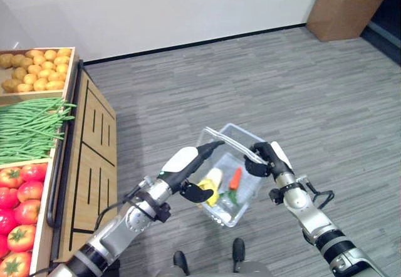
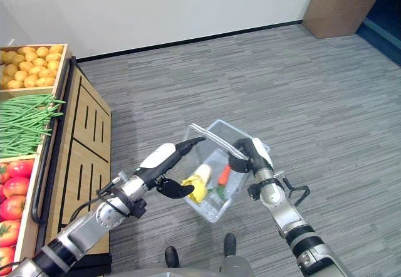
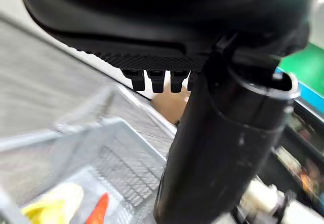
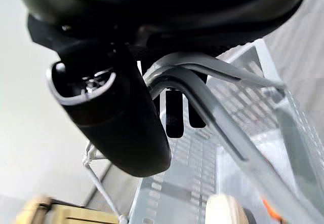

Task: Get the vegetables into the basket

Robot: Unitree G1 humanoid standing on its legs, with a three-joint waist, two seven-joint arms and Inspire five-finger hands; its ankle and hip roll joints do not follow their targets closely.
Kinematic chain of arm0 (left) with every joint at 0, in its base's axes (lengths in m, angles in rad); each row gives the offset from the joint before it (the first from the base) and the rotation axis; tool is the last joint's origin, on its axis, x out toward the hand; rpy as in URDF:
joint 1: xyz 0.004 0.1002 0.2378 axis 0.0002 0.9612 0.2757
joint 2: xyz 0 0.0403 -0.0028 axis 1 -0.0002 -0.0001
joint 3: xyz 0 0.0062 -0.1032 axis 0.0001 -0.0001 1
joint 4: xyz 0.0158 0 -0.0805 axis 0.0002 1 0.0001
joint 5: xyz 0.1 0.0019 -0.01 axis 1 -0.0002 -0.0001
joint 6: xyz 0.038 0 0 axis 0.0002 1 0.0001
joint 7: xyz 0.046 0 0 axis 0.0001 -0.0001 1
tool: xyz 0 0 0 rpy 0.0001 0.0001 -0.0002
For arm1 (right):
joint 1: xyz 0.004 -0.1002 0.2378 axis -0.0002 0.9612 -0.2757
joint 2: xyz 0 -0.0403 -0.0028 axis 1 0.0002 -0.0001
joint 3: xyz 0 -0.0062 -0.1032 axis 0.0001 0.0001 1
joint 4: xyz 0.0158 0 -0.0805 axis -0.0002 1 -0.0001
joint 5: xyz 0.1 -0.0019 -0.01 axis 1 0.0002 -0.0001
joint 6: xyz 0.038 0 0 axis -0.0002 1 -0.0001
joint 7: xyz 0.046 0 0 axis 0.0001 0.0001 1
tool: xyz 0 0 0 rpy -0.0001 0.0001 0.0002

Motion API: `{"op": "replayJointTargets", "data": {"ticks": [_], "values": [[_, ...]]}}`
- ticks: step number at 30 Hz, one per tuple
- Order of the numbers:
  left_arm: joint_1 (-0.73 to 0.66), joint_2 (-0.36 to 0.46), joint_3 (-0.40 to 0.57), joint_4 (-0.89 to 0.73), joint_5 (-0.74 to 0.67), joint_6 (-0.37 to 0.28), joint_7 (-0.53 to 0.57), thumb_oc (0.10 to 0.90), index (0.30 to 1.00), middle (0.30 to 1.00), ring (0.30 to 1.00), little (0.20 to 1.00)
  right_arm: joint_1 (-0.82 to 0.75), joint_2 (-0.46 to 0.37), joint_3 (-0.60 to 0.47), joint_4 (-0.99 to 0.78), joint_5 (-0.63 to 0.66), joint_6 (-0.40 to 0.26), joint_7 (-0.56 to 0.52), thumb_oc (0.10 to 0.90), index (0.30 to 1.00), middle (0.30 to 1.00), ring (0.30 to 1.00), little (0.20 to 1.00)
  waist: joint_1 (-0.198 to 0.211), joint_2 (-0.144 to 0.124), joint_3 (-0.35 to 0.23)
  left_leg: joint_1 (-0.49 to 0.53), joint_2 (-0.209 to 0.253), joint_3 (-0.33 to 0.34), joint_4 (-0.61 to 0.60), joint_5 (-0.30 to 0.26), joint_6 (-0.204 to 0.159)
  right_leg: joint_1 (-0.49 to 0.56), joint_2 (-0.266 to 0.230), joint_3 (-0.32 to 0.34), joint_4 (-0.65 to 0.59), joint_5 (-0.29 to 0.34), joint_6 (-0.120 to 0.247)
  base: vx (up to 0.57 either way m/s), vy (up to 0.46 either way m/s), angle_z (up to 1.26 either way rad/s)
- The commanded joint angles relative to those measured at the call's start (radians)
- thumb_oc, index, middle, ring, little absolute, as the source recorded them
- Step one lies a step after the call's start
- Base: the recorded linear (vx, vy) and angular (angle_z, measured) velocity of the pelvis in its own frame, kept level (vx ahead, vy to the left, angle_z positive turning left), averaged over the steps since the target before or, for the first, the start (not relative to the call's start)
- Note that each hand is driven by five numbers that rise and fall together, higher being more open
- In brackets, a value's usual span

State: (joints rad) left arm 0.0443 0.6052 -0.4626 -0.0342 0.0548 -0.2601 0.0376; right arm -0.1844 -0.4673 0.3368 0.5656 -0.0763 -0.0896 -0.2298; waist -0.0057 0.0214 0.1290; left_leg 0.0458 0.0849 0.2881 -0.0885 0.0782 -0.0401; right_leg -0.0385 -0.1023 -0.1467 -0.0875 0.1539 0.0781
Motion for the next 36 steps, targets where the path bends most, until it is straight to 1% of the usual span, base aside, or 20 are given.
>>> {"op": "replayJointTargets", "data": {"ticks": [1, 2, 3, 4, 5, 9, 12, 15, 16, 17, 19, 22, 23, 24, 25, 27, 30, 31, 32, 36], "values": [[-0.06, 0.037, 0.009, -0.026, -0.196, -0.044, -0.043, 0.9, 1.0, 1.0, 1.0, 1.0, -0.108, 0.002, -0.091, -0.061, -0.054, -0.074, -0.106, 0.4, 0.3, 0.3, 0.3, 0.3, 0.008, -0.029, -0.083, -0.022, 0.044, -0.058, 0.001, -0.019, -0.065, 0.049, -0.078, -0.029, 0.0, -0.065, 0.098, -0.02, -0.019, 0.16], [-0.036, 0.039, 0.025, -0.035, -0.225, -0.041, -0.055, 0.9, 1.0, 1.0, 1.0, 1.0, -0.111, 0.0, -0.102, -0.021, -0.07, -0.066, -0.114, 0.4, 0.3, 0.3, 0.3, 0.3, 0.011, -0.03, -0.083, -0.024, 0.043, -0.064, 0.001, -0.018, -0.065, 0.051, -0.078, -0.032, 0.0, -0.065, 0.097, -0.01, -0.014, 0.13], [-0.036, 0.039, 0.026, -0.035, -0.226, -0.041, -0.055, 0.9, 1.0, 1.0, 1.0, 1.0, -0.111, 0.0, -0.101, -0.021, -0.07, -0.066, -0.114, 0.4, 0.3, 0.3, 0.3, 0.3, 0.01, -0.03, -0.083, -0.024, 0.043, -0.064, 0.001, -0.018, -0.065, 0.051, -0.078, -0.033, 0.0, -0.065, 0.097, -0.01, -0.018, 0.1], [0.004, 0.035, 0.046, -0.019, -0.282, -0.03, -0.078, 0.9, 1.0, 1.0, 1.0, 1.0, -0.116, -0.011, -0.119, 0.058, -0.097, -0.048, -0.127, 0.4, 0.3, 0.3, 0.3, 0.3, 0.023, -0.031, -0.081, -0.026, 0.041, -0.071, 0.001, -0.015, -0.065, 0.053, -0.078, -0.037, 0.0, -0.065, 0.097, -0.02, -0.017, 0.15], [0.025, 0.024, 0.06, 0.002, -0.309, -0.019, -0.083, 0.9, 1.0, 1.0, 1.0, 1.0, -0.118, -0.017, -0.124, 0.089, -0.108, -0.041, -0.132, 0.4, 0.3, 0.3, 0.3, 0.3, 0.027, -0.031, -0.08, -0.028, 0.041, -0.075, 0.001, -0.014, -0.065, 0.053, -0.078, -0.04, 0.0, -0.065, 0.096, -0.02, -0.025, 0.12], [0.086, -0.007, 0.102, 0.112, -0.325, 0.01, -0.102, 0.9, 1.0, 1.0, 1.0, 1.0, -0.125, -0.039, -0.149, 0.241, -0.114, -0.019, -0.141, 0.4, 0.3, 0.3, 0.3, 0.3, 0.042, -0.032, -0.075, -0.037, 0.041, -0.089, 0.001, -0.007, -0.065, 0.055, -0.078, -0.051, 0.0, -0.064, 0.095, -0.01, -0.026, 0.1], [0.112, -0.055, 0.138, 0.29, -0.28, 0.03, -0.09, 0.9, 1.0, 1.0, 1.0, 1.0, -0.134, -0.055, -0.163, 0.362, -0.11, -0.006, -0.138, 0.4, 0.3, 0.3, 0.3, 0.3, 0.051, -0.032, -0.071, -0.044, 0.042, -0.098, 0.001, -0.001, -0.066, 0.053, -0.076, -0.057, 0.0, -0.064, 0.093, -0.01, -0.028, 0.12], [0.115, -0.127, 0.169, 0.507, -0.222, 0.054, -0.071, 0.9, 1.0, 1.0, 1.0, 1.0, -0.142, -0.068, -0.168, 0.476, -0.108, 0.005, -0.125, 0.4, 0.3, 0.3, 0.3, 0.3, 0.056, -0.03, -0.068, -0.05, 0.045, -0.102, 0.001, 0.003, -0.067, 0.05, -0.074, -0.061, 0.0, -0.064, 0.091, -0.01, -0.027, 0.06], [0.11, -0.143, 0.174, 0.565, -0.193, 0.059, -0.062, 0.9, 1.0, 1.0, 1.0, 1.0, -0.152, -0.077, -0.168, 0.516, -0.109, 0.007, -0.121, 0.4, 0.3, 0.3, 0.3, 0.3, 0.058, -0.031, -0.067, -0.052, 0.046, -0.104, 0.001, 0.005, -0.067, 0.049, -0.073, -0.062, 0.0, -0.065, 0.09, -0.01, -0.045, 0.06], [0.102, -0.176, 0.184, 0.668, -0.139, 0.071, -0.036, 0.9, 1.0, 1.0, 1.0, 1.0, -0.16, -0.093, -0.174, 0.564, -0.114, 0.014, -0.118, 0.4, 0.3, 0.3, 0.3, 0.3, 0.061, -0.03, -0.063, -0.057, 0.047, -0.106, 0.001, 0.008, -0.069, 0.045, -0.071, -0.064, 0.0, -0.064, 0.089, -0.01, -0.043, 0.05], [0.09, -0.199, 0.184, 0.772, -0.084, 0.076, -0.019, 0.9, 1.0, 1.0, 1.0, 1.0, -0.175, -0.104, -0.173, 0.614, -0.111, 0.019, -0.114, 0.4, 0.3, 0.3, 0.3, 0.3, 0.062, -0.03, -0.062, -0.059, 0.049, -0.107, 0.001, 0.01, -0.07, 0.042, -0.069, -0.063, 0.0, -0.064, 0.089, 0.0, -0.021, 0.02], [0.049, -0.257, 0.214, 0.964, -0.034, 0.098, 0.032, 0.9, 1.0, 1.0, 1.0, 1.0, -0.192, -0.126, -0.176, 0.674, -0.118, 0.026, -0.122, 0.4, 0.3, 0.3, 0.3, 0.3, 0.06, -0.029, -0.057, -0.064, 0.052, -0.106, 0.001, 0.013, -0.073, 0.035, -0.064, -0.058, 0.0, -0.065, 0.085, 0.0, -0.012, 0.01], [0.048, -0.258, 0.214, 0.966, -0.033, 0.097, 0.033, 0.9, 1.0, 1.0, 1.0, 1.0, -0.194, -0.127, -0.176, 0.675, -0.117, 0.025, -0.122, 0.4, 0.3, 0.3, 0.3, 0.3, 0.06, -0.028, -0.057, -0.065, 0.052, -0.105, 0.001, 0.013, -0.074, 0.034, -0.063, -0.058, 0.0, -0.065, 0.085, 0.0, 0.0, 0.0], [0.042, -0.268, 0.221, 1.002, -0.021, 0.101, 0.043, 0.9, 1.0, 1.0, 1.0, 1.0, -0.198, -0.13, -0.176, 0.684, -0.118, 0.027, -0.123, 0.4, 0.3, 0.3, 0.3, 0.3, 0.059, -0.029, -0.057, -0.066, 0.054, -0.104, 0.001, 0.013, -0.075, 0.032, -0.063, -0.057, 0.0, -0.066, 0.084, 0.0, -0.034, -0.04], [0.03, -0.287, 0.243, 1.078, -0.015, 0.114, 0.062, 0.9, 1.0, 1.0, 1.0, 1.0, -0.199, -0.139, -0.18, 0.704, -0.118, 0.029, -0.125, 0.4, 0.3, 0.3, 0.3, 0.3, 0.06, -0.03, -0.056, -0.067, 0.058, -0.104, 0.001, 0.015, -0.077, 0.03, -0.06, -0.056, 0.0, -0.067, 0.082, 0.01, -0.042, -0.03], [0.023, -0.308, 0.253, 1.128, -0.015, 0.119, 0.077, 0.9, 1.0, 1.0, 1.0, 1.0, -0.207, -0.152, -0.194, 0.734, -0.103, 0.032, -0.132, 0.4, 0.3, 0.3, 0.3, 0.3, 0.059, -0.028, -0.055, -0.069, 0.061, -0.106, 0.001, 0.016, -0.079, 0.029, -0.057, -0.057, 0.0, -0.068, 0.081, 0.02, -0.04, 0.0], [0.023, -0.314, 0.255, 1.144, -0.009, 0.122, 0.083, 0.9, 1.0, 1.0, 1.0, 1.0, -0.212, -0.16, -0.196, 0.736, -0.098, 0.033, -0.132, 0.4, 0.3, 0.3, 0.3, 0.3, 0.059, -0.026, -0.052, -0.072, 0.063, -0.108, 0.001, 0.017, -0.08, 0.026, -0.056, -0.057, 0.0, -0.068, 0.079, 0.0, 0.0, 0.0], [0.023, -0.317, 0.251, 1.148, -0.005, 0.124, 0.085, 0.9, 1.0, 1.0, 1.0, 1.0, -0.214, -0.164, -0.198, 0.738, -0.093, 0.033, -0.132, 0.549, 0.509, 0.509, 0.509, 0.509, 0.059, -0.025, -0.05, -0.073, 0.063, -0.109, 0.001, 0.019, -0.08, 0.024, -0.055, -0.058, 0.0, -0.067, 0.079, 0.0, 0.0, 0.0], [0.022, -0.319, 0.249, 1.157, 0.003, 0.125, 0.084, 0.9, 1.0, 1.0, 1.0, 1.0, -0.214, -0.166, -0.198, 0.742, -0.091, 0.032, -0.129, 0.9, 1.0, 1.0, 1.0, 1.0, 0.058, -0.025, -0.05, -0.074, 0.063, -0.108, 0.001, 0.019, -0.08, 0.023, -0.055, -0.057, 0.0, -0.067, 0.079, 0.0, 0.0, 0.0], [0.017, -0.331, 0.253, 1.191, 0.011, 0.133, 0.089, 0.9, 1.0, 1.0, 1.0, 1.0, -0.194, -0.152, -0.214, 0.764, -0.062, 0.031, -0.115, 0.9, 1.0, 1.0, 1.0, 1.0, 0.055, -0.027, -0.05, -0.074, 0.065, -0.111, 0.001, 0.018, -0.081, 0.024, -0.051, -0.059, 0.0, -0.07, 0.077, 0.0, 0.0, 0.0]]}}
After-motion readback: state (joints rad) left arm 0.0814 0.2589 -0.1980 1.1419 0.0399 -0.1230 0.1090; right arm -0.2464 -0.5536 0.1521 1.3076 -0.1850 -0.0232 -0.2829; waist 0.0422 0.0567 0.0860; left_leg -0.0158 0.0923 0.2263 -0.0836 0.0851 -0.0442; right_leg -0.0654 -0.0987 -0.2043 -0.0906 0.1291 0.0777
